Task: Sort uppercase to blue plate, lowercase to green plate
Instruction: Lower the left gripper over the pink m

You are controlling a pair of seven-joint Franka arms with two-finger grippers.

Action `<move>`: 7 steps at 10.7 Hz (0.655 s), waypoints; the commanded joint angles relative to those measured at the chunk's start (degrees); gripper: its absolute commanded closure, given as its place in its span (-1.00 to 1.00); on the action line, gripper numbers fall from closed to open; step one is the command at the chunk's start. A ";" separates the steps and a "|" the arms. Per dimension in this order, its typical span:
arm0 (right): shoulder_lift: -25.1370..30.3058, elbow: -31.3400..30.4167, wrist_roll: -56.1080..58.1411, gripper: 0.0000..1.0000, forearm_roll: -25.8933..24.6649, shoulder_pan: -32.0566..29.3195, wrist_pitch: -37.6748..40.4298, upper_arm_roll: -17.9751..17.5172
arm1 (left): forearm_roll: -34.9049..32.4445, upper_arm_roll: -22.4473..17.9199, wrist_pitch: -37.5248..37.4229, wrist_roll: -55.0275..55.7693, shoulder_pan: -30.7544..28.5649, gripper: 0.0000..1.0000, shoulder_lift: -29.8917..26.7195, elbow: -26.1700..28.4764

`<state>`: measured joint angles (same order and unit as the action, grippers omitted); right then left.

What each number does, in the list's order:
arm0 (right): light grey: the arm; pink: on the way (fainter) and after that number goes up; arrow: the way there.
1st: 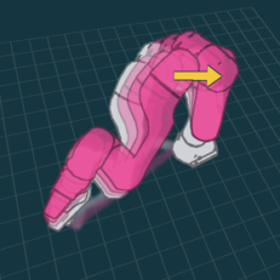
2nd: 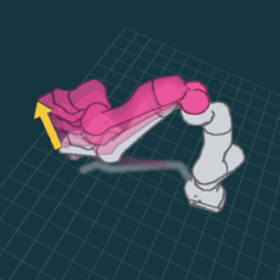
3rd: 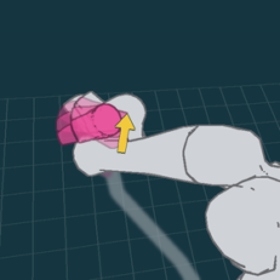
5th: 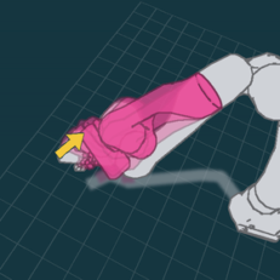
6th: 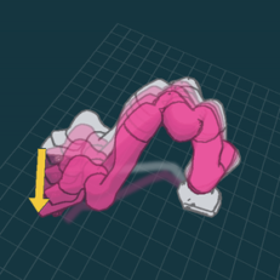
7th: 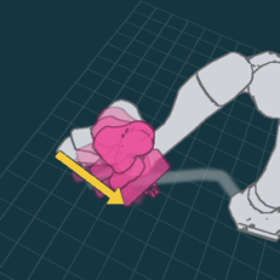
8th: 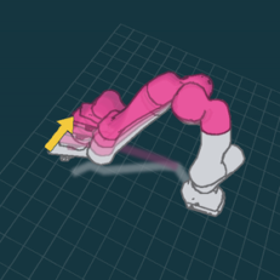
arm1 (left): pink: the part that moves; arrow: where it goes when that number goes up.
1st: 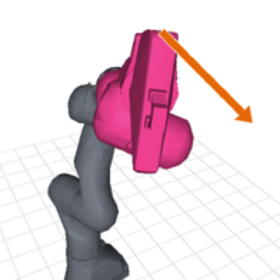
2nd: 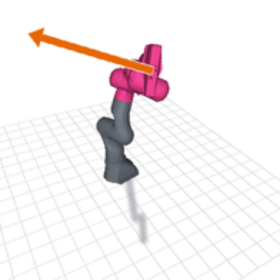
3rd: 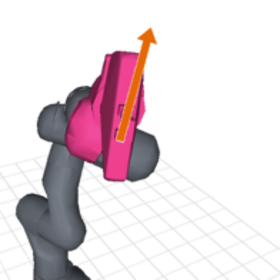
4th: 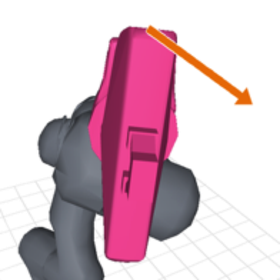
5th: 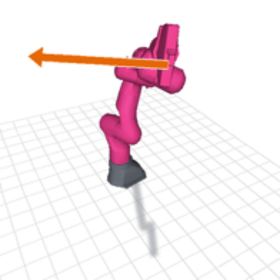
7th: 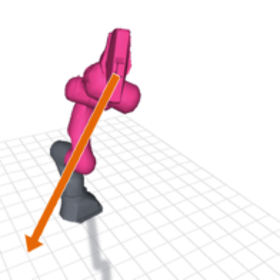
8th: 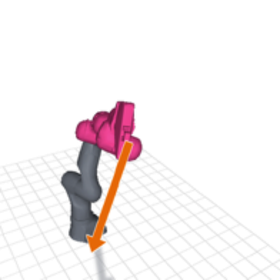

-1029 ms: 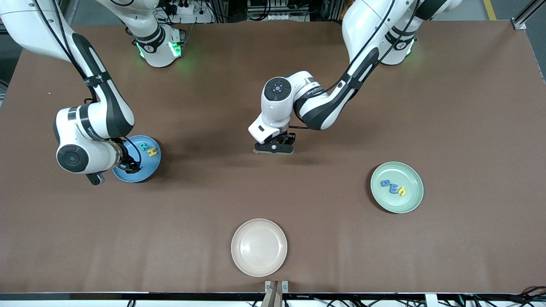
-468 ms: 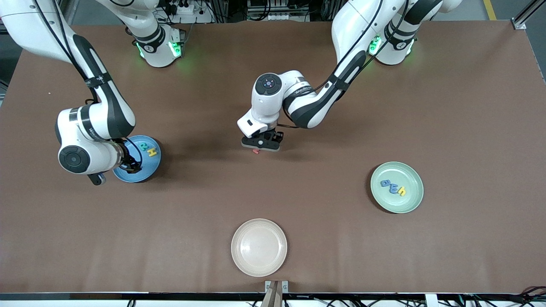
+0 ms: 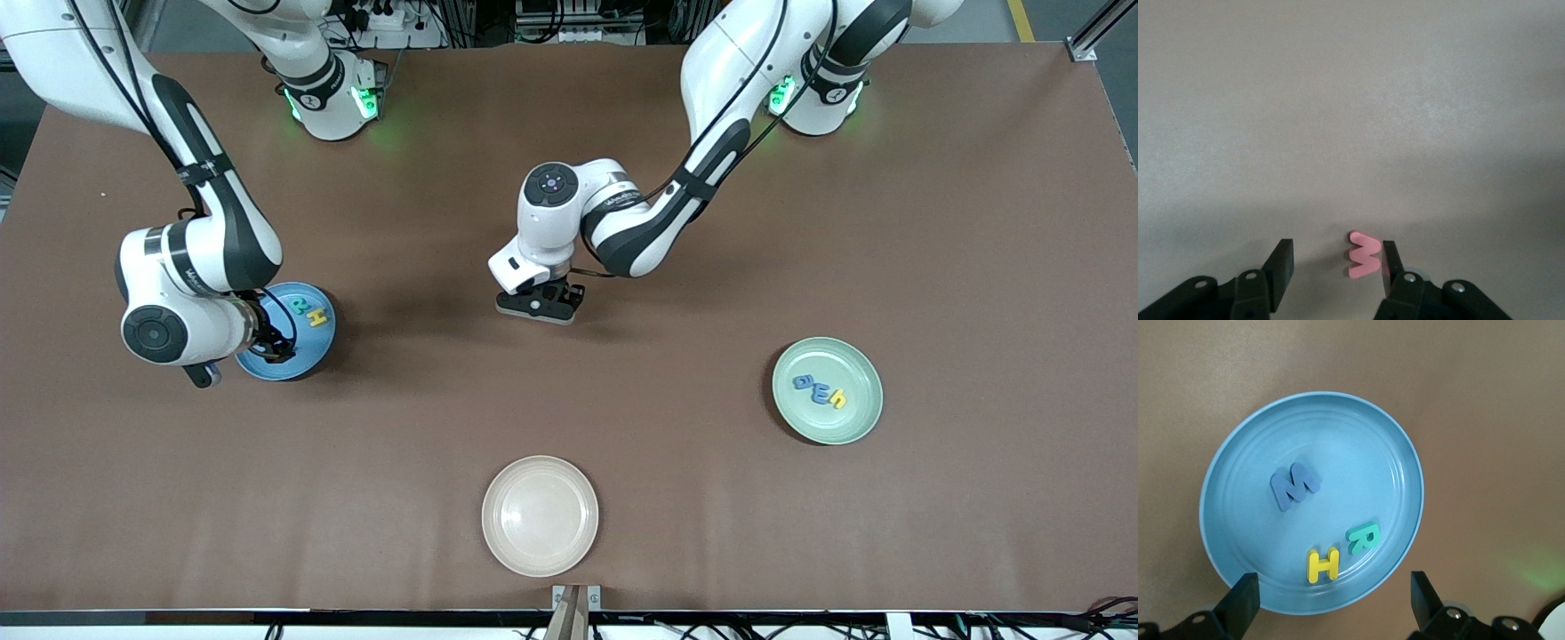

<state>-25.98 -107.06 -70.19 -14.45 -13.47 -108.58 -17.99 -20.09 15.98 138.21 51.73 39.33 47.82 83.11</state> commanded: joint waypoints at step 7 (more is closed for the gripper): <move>-0.39 1.24 -0.56 -1.00 0.13 0.37 0.56 -0.38 | -1.45 -3.67 3.12 0.21 5.14 -0.22 4.48 -2.87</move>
<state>-25.98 -106.74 -70.19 -14.45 -13.10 -108.60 -18.16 -20.09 13.17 140.71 51.74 43.54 50.94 81.80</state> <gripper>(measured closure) 0.000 0.388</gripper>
